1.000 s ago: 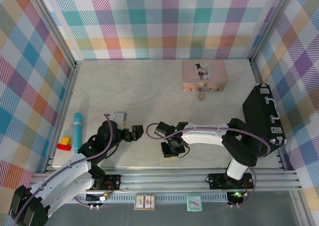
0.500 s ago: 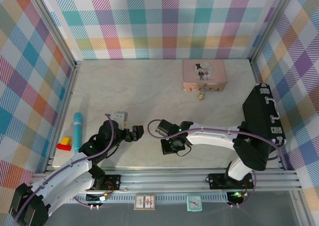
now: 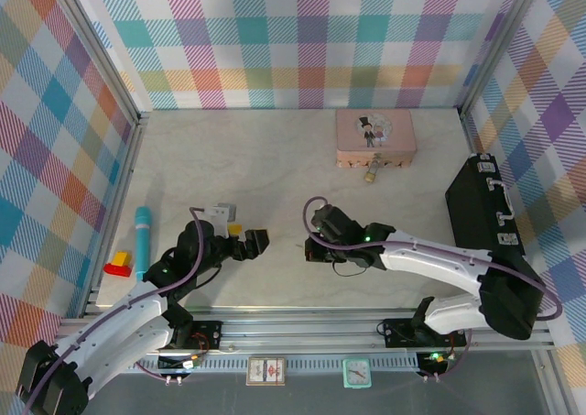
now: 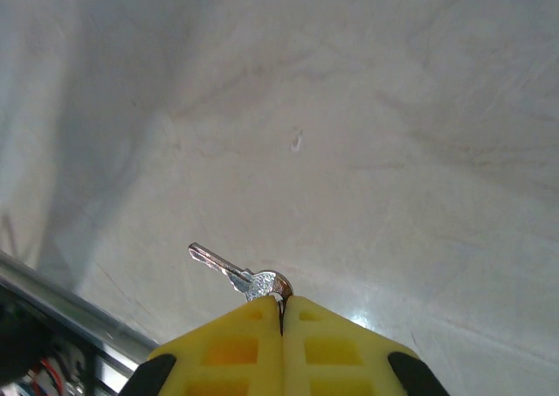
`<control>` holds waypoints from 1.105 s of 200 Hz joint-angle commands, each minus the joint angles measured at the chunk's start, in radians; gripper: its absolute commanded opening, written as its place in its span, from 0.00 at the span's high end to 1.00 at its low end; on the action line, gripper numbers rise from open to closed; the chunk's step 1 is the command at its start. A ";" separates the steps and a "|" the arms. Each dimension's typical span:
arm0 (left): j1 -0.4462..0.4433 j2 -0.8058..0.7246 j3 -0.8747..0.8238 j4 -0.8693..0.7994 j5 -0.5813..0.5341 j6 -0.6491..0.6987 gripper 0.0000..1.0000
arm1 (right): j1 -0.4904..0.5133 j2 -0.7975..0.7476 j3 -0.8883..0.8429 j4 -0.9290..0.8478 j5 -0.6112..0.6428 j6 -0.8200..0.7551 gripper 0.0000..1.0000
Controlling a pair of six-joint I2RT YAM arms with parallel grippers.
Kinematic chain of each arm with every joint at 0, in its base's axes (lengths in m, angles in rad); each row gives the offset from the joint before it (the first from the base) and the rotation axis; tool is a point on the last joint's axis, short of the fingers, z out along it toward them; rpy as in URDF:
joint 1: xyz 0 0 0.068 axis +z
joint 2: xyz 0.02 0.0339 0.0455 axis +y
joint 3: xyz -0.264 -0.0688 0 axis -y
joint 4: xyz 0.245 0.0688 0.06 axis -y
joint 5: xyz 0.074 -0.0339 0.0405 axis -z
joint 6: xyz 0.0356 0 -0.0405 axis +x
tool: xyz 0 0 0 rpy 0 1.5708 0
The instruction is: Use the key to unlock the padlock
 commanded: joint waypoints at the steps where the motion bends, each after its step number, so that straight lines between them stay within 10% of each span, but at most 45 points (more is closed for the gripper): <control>1: -0.010 -0.005 0.008 0.155 0.124 -0.180 0.00 | -0.002 -0.044 -0.049 0.198 0.002 0.073 1.00; 221: -0.019 0.176 0.049 0.422 0.208 -0.445 0.63 | -0.003 -0.014 -0.073 0.567 -0.087 0.057 1.00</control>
